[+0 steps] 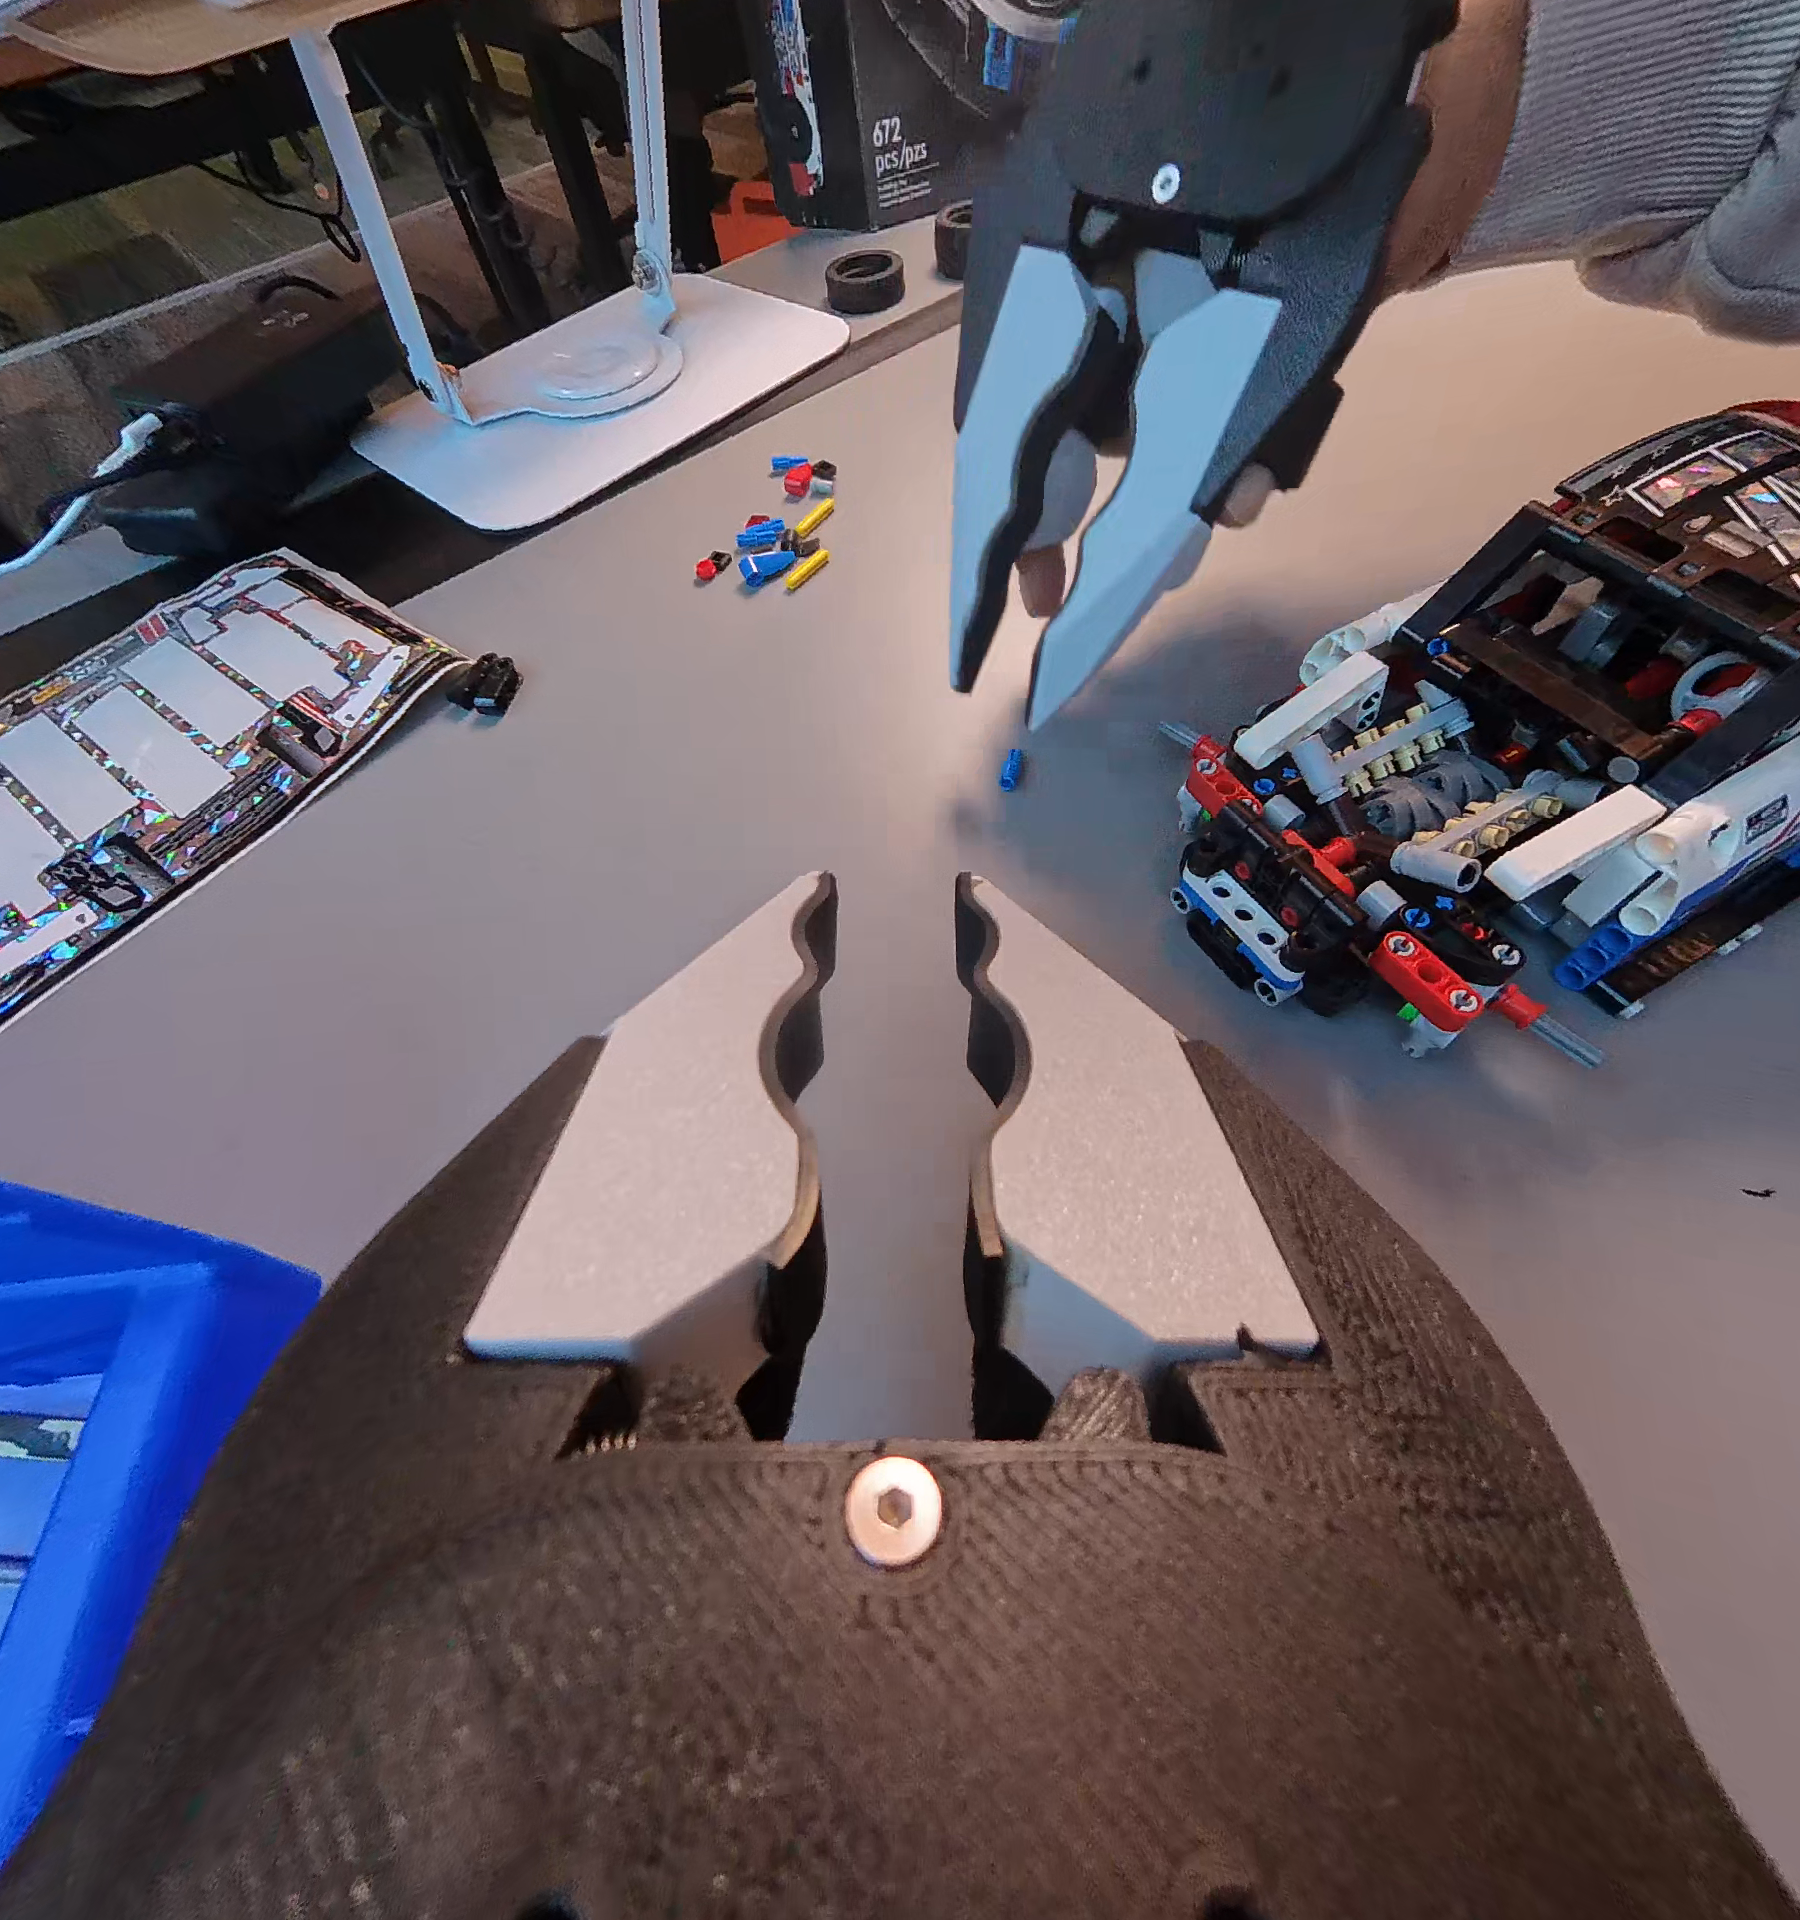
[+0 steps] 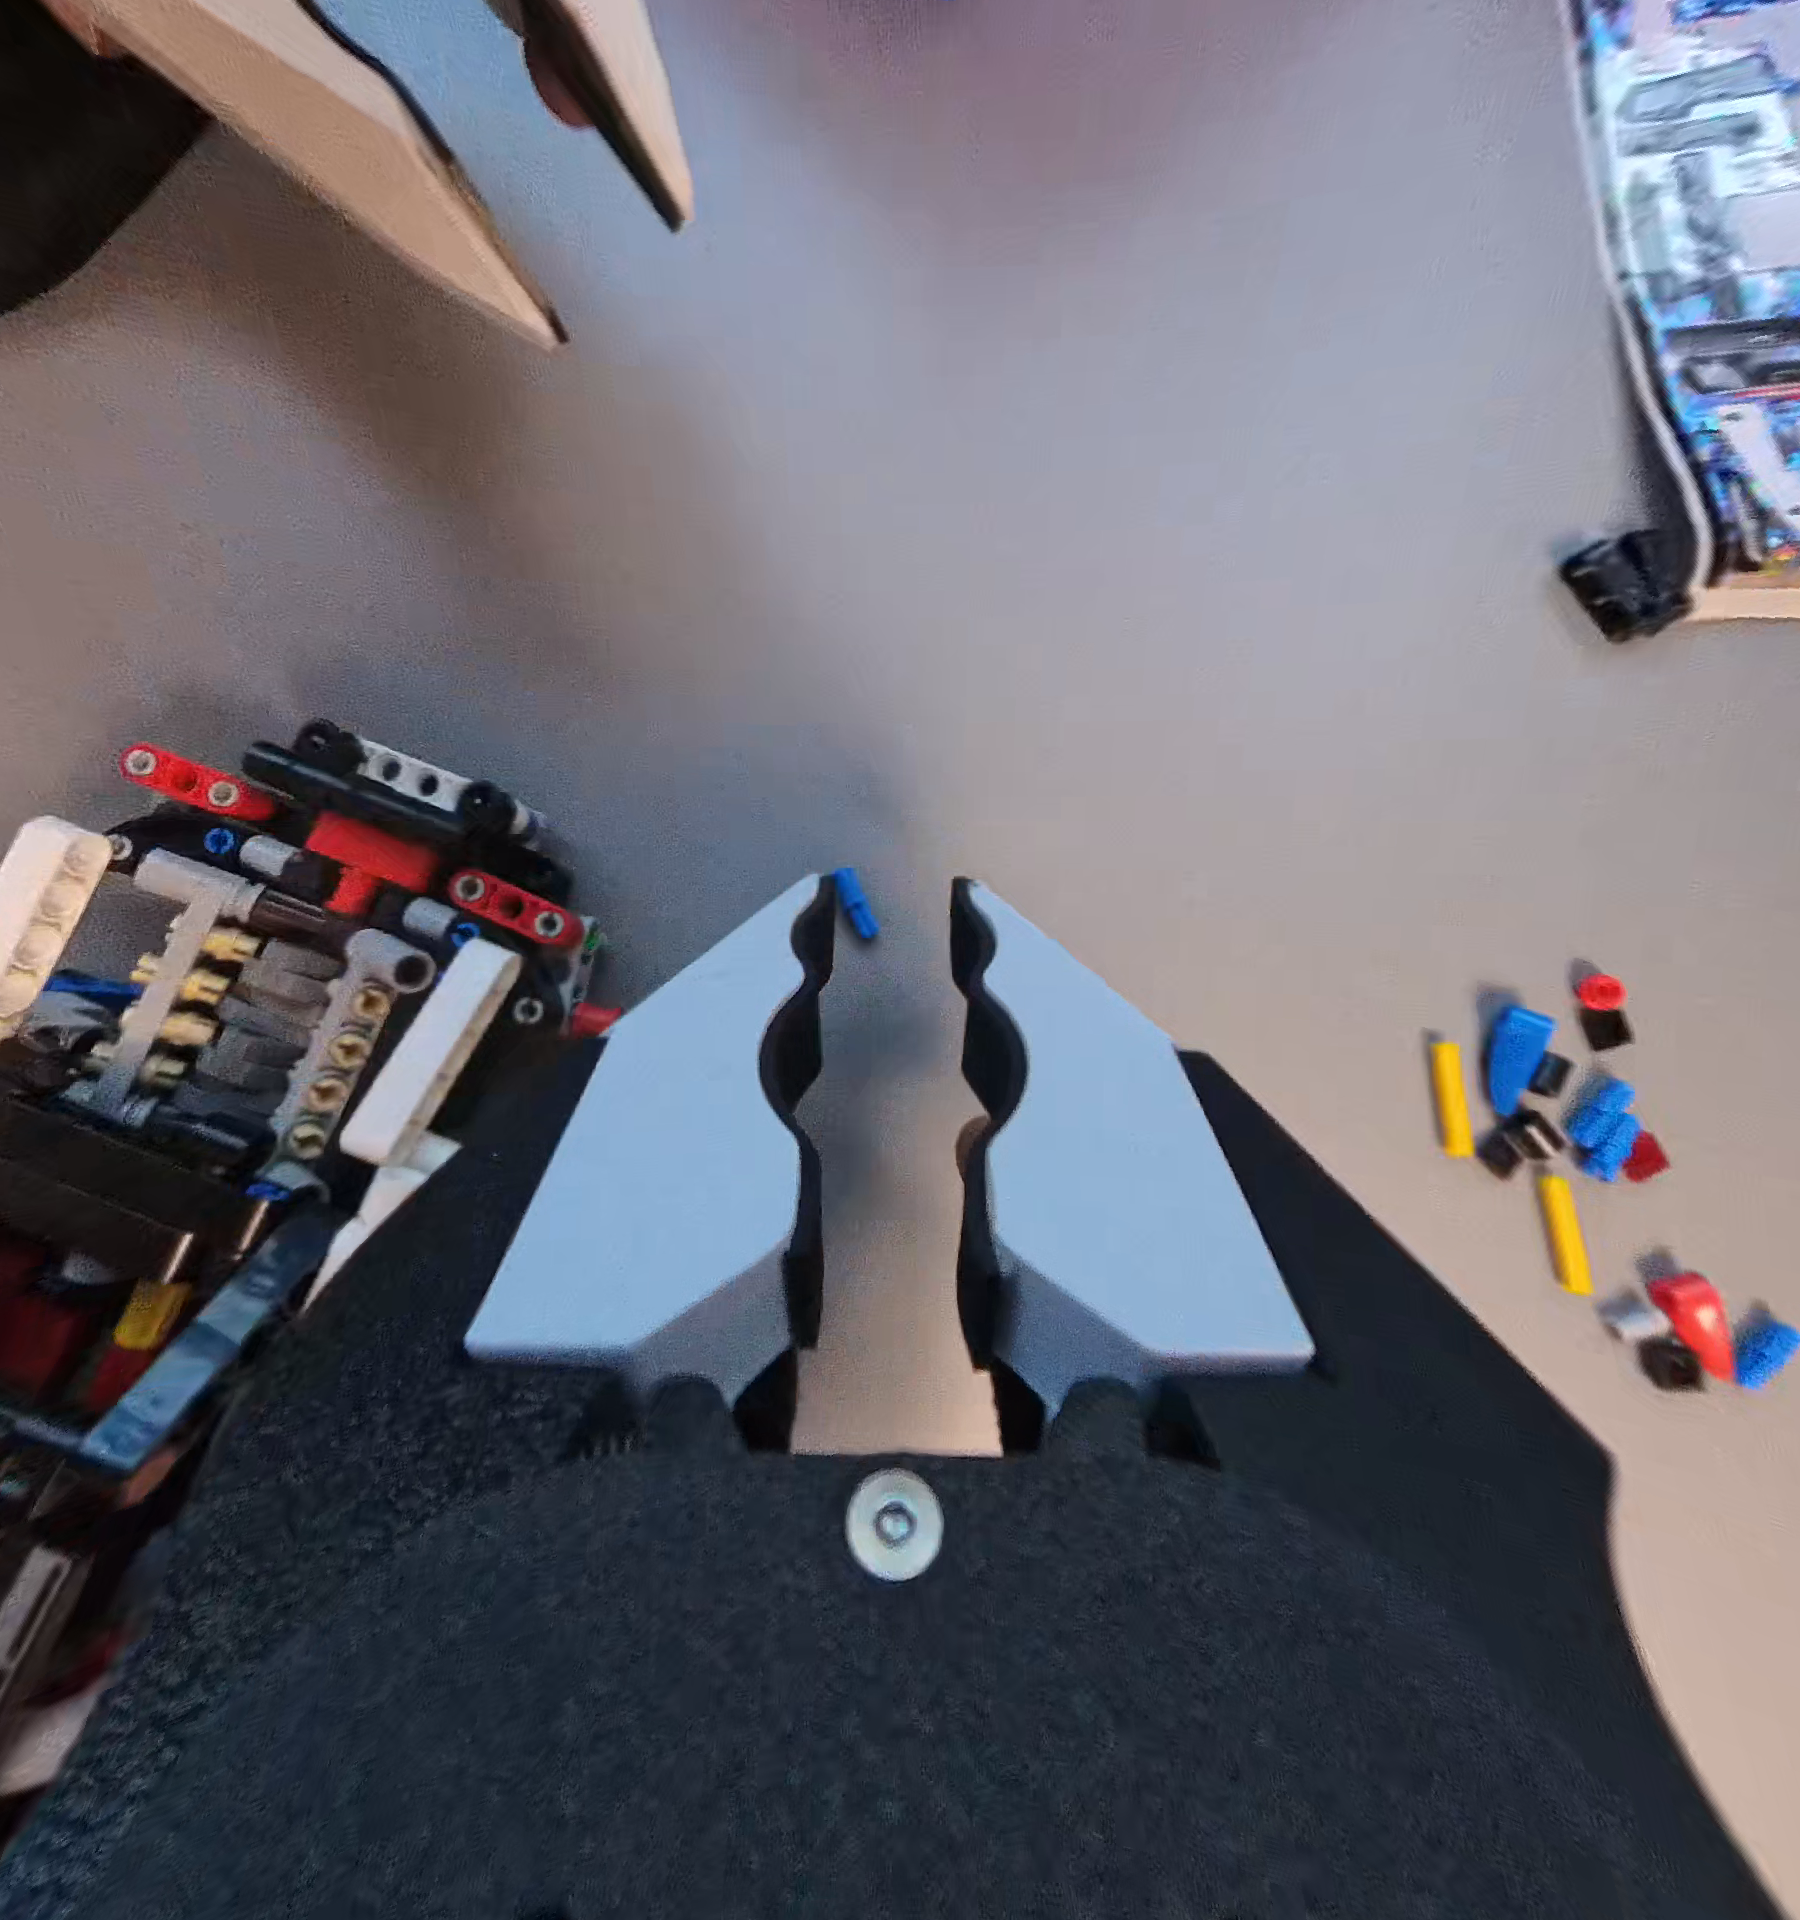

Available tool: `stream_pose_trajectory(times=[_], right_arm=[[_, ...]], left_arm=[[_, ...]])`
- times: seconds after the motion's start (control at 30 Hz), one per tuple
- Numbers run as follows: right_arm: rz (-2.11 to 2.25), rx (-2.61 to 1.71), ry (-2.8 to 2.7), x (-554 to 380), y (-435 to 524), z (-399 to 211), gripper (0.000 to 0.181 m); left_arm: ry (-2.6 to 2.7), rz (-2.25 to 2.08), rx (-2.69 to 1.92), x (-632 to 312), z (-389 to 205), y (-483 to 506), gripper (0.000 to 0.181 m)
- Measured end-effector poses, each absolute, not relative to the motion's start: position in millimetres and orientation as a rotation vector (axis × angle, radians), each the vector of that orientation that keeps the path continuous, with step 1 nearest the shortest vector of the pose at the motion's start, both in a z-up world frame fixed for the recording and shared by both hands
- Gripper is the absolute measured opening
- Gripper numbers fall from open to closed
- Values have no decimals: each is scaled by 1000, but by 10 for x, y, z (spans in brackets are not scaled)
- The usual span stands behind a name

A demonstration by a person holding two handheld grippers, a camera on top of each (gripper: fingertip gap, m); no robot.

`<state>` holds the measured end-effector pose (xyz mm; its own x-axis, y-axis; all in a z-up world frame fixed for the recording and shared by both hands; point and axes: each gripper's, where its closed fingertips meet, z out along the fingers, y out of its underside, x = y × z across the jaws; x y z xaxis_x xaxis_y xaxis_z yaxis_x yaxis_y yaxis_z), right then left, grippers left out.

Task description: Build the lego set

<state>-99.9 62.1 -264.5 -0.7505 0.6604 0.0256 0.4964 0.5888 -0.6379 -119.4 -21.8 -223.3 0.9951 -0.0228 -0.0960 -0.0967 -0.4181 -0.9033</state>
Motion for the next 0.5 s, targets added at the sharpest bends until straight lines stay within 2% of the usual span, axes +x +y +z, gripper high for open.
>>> stream_pose_trajectory(times=[0.03, 0.17, 0.27, 0.47, 0.5], right_arm=[[899, -945, -2588, -961, 566, -2707, 19], [830, -946, -2610, -987, 586, -2860, 3], [762, -1009, -2538, -1147, 840, -2817, 3], [561, -1341, -2198, -1572, 2011, -2745, 3], [529, -1340, -2200, -1584, 2054, -2776, 8]], left_arm=[[90, 82, -2002, -1184, -2234, -215, 21], [104, 99, -2010, -1170, -2257, -217, 21], [92, 100, -2008, -1196, -2251, -222, 21], [86, 99, -2010, -1212, -2261, -221, 21], [87, 100, -2013, -1213, -2271, -220, 21]])
